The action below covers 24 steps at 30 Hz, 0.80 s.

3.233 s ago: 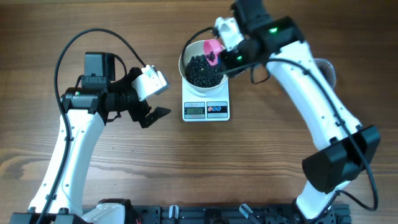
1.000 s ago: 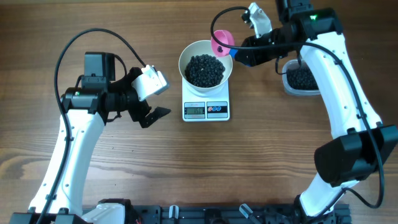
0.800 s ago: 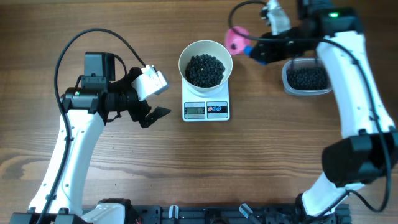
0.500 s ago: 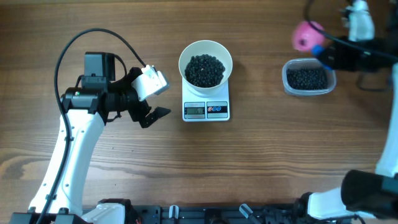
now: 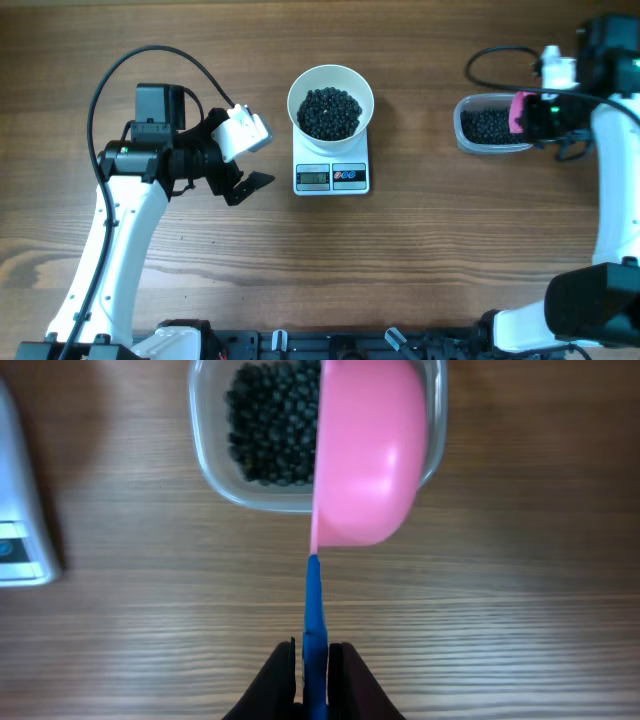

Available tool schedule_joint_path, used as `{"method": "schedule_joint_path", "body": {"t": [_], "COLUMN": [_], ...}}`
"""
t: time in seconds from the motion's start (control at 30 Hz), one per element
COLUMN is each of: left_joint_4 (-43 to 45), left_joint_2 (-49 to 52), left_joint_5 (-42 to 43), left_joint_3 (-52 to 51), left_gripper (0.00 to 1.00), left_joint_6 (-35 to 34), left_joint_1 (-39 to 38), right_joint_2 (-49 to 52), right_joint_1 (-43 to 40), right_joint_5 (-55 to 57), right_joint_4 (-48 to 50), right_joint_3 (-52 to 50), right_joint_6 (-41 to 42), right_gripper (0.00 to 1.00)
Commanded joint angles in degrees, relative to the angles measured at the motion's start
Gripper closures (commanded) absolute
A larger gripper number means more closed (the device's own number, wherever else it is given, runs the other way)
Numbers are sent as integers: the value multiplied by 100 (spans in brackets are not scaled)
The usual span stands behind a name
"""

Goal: Scoop item into bowl and weigh 150g on scale
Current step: 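Move the scoop right and dip it into the bean tub, then carry the scoop left over the white bowl and tip beans in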

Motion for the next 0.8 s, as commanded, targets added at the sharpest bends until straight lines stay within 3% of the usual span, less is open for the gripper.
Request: {"method": "schedule_joint_path", "body": {"t": [0.0, 0.13, 0.3, 0.53, 0.77], "left_joint_4": [-4, -4, -4, -4, -4], "left_joint_2": [33, 33, 33, 33, 33], "left_joint_5": [26, 26, 26, 26, 26], "left_joint_3": [-13, -13, -13, -13, -13], "left_gripper": [0, 0, 0, 0, 0], "left_joint_6": [116, 116, 116, 116, 116], "left_joint_1": [28, 28, 28, 28, 28], "right_joint_2": [9, 9, 11, 11, 184], "right_joint_1": [769, 1432, 1541, 1543, 1711], "right_joint_5": [1755, 3093, 3167, 1080, -1228], "right_joint_4": [109, 103, 133, 588, 732], "right_joint_3": [-70, -85, -90, 122, 887], "right_joint_6": [457, 560, 562, 103, 258], "right_gripper": [96, 96, 96, 96, 96]}}
